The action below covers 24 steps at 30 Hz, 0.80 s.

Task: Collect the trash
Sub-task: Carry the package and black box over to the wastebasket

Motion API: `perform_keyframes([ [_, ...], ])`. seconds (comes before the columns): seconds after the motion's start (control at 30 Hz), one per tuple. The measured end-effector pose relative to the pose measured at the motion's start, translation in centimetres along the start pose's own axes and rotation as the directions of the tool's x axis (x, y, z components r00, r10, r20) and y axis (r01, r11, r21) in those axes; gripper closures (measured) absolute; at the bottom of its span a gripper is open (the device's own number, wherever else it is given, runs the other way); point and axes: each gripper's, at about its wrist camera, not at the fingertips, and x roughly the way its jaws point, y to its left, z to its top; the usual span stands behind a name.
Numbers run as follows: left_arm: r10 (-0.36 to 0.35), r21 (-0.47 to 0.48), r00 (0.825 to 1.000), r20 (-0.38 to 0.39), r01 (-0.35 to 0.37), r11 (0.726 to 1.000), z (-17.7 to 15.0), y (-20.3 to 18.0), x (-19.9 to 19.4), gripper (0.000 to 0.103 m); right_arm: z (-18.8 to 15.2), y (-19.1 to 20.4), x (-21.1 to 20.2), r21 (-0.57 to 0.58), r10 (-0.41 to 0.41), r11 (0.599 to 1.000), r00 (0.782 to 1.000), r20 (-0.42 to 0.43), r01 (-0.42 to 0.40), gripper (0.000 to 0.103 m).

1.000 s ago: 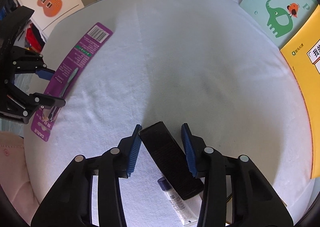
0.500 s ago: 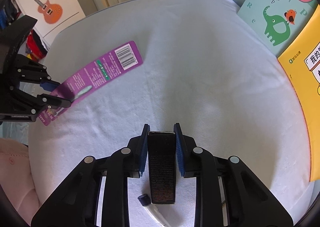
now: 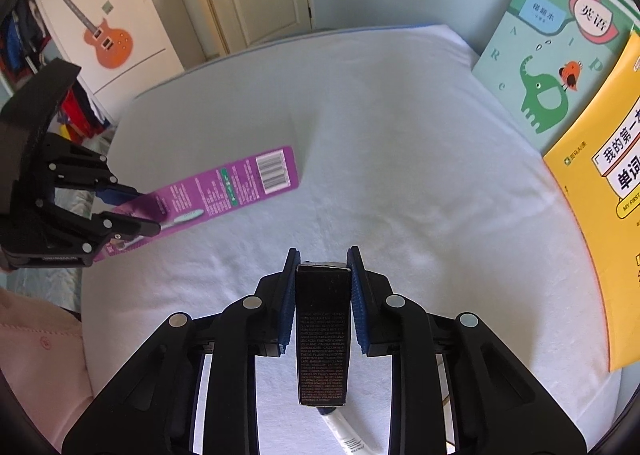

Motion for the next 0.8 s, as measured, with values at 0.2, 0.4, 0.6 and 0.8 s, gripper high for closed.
perform_keyframes([
  [0.2,0.015,-0.009,0.999,0.037,-0.014,1.000,-2.0,1.0,-2.6,0.084,1.1,2.3,-1.4,-0.016,-0.001,1.000,1.000,0.020,0.002,0.078],
  [0.4,0.026,-0.031,0.997,0.067,-0.024,0.999,-3.7,3.4,-4.8,0.085,2.9,6.1,-1.2,-0.058,0.017,0.998,0.999,0.033,-0.015,0.078],
  [0.6,0.046,-0.097,0.993,0.104,-0.036,0.995,-6.0,6.7,-7.1,0.086,5.0,10.5,-0.2,-0.123,0.059,0.991,0.998,0.032,-0.054,0.078],
  [0.8,0.078,-0.197,0.985,0.152,-0.047,0.979,-8.4,10.3,-9.5,0.086,7.7,14.8,0.9,-0.197,0.108,0.975,0.994,0.028,-0.101,0.078],
])
